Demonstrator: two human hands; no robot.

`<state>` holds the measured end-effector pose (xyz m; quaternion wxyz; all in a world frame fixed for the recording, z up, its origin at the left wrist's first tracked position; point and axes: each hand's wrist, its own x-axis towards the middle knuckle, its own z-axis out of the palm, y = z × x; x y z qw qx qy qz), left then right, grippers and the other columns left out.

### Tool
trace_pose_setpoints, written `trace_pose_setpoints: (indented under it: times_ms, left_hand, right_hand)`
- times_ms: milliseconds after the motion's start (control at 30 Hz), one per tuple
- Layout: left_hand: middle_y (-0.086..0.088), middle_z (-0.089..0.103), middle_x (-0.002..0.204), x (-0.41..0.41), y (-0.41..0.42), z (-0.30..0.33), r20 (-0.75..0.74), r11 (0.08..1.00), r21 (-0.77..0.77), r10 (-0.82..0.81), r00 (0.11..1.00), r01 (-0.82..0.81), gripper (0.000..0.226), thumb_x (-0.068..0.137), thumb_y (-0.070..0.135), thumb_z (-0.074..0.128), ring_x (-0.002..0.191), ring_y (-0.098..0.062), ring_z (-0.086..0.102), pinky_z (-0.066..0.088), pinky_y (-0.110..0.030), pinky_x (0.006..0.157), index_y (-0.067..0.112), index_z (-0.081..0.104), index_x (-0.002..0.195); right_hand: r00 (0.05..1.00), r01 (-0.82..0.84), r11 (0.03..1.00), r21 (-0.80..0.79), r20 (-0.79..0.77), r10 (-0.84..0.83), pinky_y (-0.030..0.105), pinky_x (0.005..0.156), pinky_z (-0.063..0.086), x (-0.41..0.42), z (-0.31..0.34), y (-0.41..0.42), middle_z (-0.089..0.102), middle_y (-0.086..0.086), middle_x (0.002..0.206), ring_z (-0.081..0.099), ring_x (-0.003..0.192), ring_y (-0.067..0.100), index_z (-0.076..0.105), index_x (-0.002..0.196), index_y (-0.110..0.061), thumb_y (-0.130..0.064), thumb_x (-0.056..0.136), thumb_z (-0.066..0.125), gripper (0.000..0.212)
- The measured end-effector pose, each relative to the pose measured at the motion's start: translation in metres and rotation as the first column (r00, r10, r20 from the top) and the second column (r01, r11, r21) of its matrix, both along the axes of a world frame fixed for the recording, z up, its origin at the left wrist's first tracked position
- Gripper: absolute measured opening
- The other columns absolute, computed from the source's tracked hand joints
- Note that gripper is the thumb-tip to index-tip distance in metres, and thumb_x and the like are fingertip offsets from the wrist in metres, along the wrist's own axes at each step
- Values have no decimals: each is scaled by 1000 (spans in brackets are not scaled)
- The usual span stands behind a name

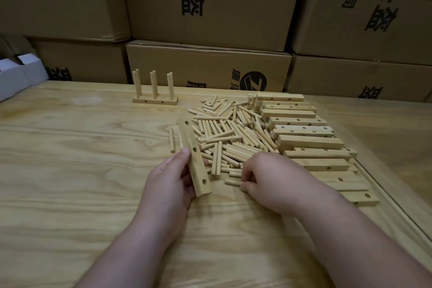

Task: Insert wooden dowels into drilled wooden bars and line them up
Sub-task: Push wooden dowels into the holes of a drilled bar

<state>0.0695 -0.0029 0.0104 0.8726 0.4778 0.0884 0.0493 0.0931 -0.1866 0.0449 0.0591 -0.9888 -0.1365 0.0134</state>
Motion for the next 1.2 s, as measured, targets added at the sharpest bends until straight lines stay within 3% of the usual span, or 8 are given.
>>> trace_pose_setpoints:
  times_ms: [67, 167, 333, 467, 667, 867, 1000, 1200]
  left_hand:
    - [-9, 73, 75, 0, 1, 0, -2, 1000, 5, -11, 1000, 11, 29, 102, 23, 53, 60, -12, 68, 51, -23, 46, 10, 78, 95]
    - [-10, 73, 77, 0, 1, -1, -7, 999, 27, -28, 1000, 28, 27, 101, 23, 54, 60, -12, 67, 50, -23, 46, 8, 77, 100]
    - [-4, 62, 70, -1, 3, 0, -39, 993, 80, -86, 996, 88, 41, 104, 33, 47, 52, -15, 50, 41, -25, 44, 11, 81, 100]
    - [-3, 56, 69, -3, 4, 1, -6, 987, 117, -110, 994, 110, 44, 105, 38, 43, 51, -16, 43, 35, -24, 43, 13, 80, 102]
    - [-4, 64, 73, -5, 4, 0, 4, 969, 208, -136, 991, 132, 35, 101, 38, 52, 56, -14, 53, 43, -24, 49, 18, 81, 100]
    - [-7, 68, 72, -8, 2, 5, 8, 964, 225, -148, 989, 142, 33, 99, 35, 55, 56, -16, 57, 47, -24, 50, 24, 80, 80]
    - [-7, 69, 72, -11, 1, 6, -2, 955, 250, -162, 987, 158, 30, 99, 35, 56, 57, -15, 59, 49, -23, 50, 26, 80, 82]
    - [-6, 71, 76, -10, 1, 3, 10, 948, 259, -192, 981, 182, 23, 93, 38, 61, 61, -14, 62, 52, -25, 54, 25, 80, 88]
  right_hand:
    - [1000, -10, 999, 37, 16, 9, 36, 73, 56, -1, 4, 0, 61, -14, 87, 57, 80, 8, 65, 84, -32, -43, 88, 63, 12]
    - [998, -11, 976, 217, 56, -1, 33, 68, 56, -4, 16, 0, 62, -16, 86, 59, 74, 3, 62, 84, -35, -44, 92, 60, 11]
    - [992, -73, 841, 536, 127, 5, 23, 54, 50, -11, 37, 1, 64, -28, 82, 60, 69, -1, 63, 84, -36, -42, 92, 65, 10]
    - [982, -135, 751, 646, 186, 16, 16, 52, 47, -16, 41, 5, 64, -23, 82, 59, 69, 1, 68, 84, -34, -39, 90, 70, 8]
    - [981, -131, 729, 672, 194, -1, 16, 50, 47, -18, 40, 8, 65, -22, 85, 62, 71, 3, 71, 89, -36, -28, 88, 72, 8]
    - [968, -133, 732, 668, 246, -49, 12, 53, 45, -18, 41, 7, 63, -19, 82, 59, 73, 1, 71, 86, -37, -29, 87, 73, 8]
    - [957, -136, 740, 659, 280, -74, 18, 61, 52, -17, 42, 8, 65, -18, 83, 61, 80, 0, 70, 87, -37, -30, 88, 73, 7]
    - [952, -138, 771, 621, 298, -69, 21, 60, 52, -16, 42, 6, 65, -19, 83, 59, 82, -2, 72, 88, -38, -33, 87, 73, 5]
